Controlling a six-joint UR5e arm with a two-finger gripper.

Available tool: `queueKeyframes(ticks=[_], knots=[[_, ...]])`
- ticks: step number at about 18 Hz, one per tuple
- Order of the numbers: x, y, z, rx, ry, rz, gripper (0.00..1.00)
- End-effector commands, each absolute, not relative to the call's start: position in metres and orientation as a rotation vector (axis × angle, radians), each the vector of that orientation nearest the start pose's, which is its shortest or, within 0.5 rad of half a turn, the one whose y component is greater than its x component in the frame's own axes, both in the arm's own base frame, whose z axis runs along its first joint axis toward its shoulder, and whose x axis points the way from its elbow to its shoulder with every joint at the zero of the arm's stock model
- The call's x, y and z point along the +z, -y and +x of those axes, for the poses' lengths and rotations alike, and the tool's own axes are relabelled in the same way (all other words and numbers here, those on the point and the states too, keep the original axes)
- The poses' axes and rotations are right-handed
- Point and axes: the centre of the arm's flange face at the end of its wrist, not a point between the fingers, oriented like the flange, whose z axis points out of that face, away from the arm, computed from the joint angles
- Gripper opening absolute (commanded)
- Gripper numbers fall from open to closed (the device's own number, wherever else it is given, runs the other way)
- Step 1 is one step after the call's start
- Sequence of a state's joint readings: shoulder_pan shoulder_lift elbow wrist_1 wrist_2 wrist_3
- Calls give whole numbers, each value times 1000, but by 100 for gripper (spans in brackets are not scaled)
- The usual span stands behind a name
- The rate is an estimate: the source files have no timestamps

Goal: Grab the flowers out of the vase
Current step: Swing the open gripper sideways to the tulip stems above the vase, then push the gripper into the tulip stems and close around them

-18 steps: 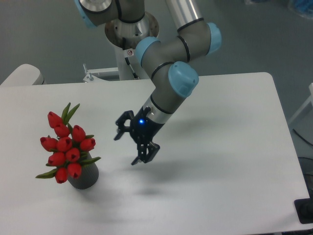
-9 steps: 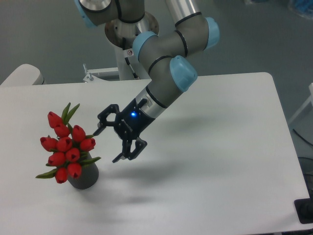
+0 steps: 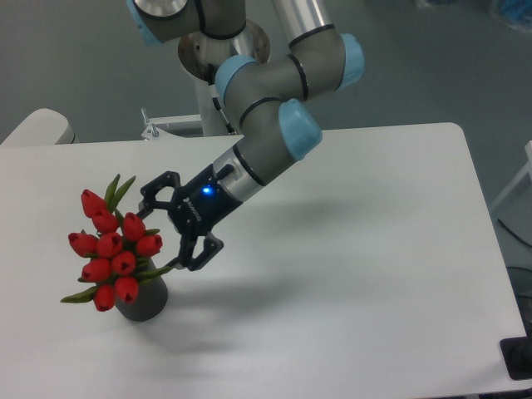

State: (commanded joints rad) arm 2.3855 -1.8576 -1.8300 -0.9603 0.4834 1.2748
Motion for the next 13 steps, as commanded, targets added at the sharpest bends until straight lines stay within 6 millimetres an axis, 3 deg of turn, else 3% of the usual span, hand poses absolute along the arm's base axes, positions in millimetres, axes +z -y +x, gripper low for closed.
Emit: queueKeyframes(ticks=[4, 13], knots=[[319, -559, -237, -630, -543, -1984, 100], [302, -569, -231, -686, -538, -1951, 100]])
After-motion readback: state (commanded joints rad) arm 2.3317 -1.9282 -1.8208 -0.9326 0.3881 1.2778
